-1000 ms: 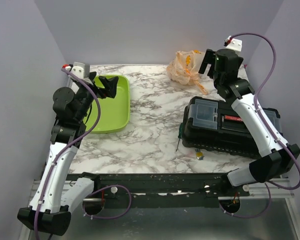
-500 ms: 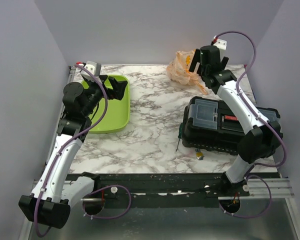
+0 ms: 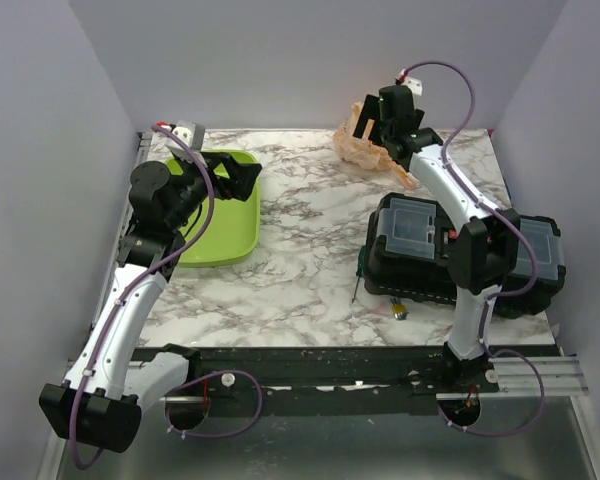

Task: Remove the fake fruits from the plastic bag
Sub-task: Move the plastic bag to the center of the board.

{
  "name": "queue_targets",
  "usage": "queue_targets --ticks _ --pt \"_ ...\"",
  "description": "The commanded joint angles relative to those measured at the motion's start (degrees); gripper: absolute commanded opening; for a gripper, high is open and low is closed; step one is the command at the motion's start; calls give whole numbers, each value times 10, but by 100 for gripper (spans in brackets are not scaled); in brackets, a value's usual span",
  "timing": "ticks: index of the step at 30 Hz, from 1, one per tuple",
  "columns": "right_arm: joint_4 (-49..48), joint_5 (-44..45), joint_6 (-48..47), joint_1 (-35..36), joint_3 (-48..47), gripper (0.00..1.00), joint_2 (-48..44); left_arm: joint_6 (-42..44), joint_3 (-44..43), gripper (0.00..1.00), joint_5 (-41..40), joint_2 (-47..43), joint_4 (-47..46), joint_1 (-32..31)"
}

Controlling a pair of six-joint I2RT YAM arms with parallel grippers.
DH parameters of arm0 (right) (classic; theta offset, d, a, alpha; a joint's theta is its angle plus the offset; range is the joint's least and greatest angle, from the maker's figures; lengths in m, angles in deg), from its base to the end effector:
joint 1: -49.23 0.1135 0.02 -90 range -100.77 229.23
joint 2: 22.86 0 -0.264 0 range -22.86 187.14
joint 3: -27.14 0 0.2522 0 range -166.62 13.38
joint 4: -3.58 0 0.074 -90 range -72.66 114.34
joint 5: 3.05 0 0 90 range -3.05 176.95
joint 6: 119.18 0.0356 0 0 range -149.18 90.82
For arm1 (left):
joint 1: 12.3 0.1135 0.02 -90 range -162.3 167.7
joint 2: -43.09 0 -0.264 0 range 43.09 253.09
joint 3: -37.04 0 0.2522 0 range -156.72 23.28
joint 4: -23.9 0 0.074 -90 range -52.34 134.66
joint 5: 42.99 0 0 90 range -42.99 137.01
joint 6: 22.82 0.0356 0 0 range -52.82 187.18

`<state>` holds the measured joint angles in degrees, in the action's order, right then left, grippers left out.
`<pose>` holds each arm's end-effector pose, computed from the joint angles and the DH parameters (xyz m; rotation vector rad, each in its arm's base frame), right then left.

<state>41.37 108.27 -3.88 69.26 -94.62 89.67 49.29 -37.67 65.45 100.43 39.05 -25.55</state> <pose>0.4406 0.1468 0.3466 0.3188 2.0090 0.1118 0.2173 -0.0627 0.4152 0.1987 1.5606 -0.6754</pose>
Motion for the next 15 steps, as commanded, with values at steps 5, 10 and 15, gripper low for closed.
queue_targets --ticks 5,10,15 --pt "-29 -45 -68 0 -92 99 109 -29 0 99 45 2 -30 -1" --pt "-43 -37 -94 0 -119 97 160 -34 1 99 49 3 -34 -1" --pt "-47 -16 -109 0 -144 93 200 -37 3 99 49 5 -36 -1"
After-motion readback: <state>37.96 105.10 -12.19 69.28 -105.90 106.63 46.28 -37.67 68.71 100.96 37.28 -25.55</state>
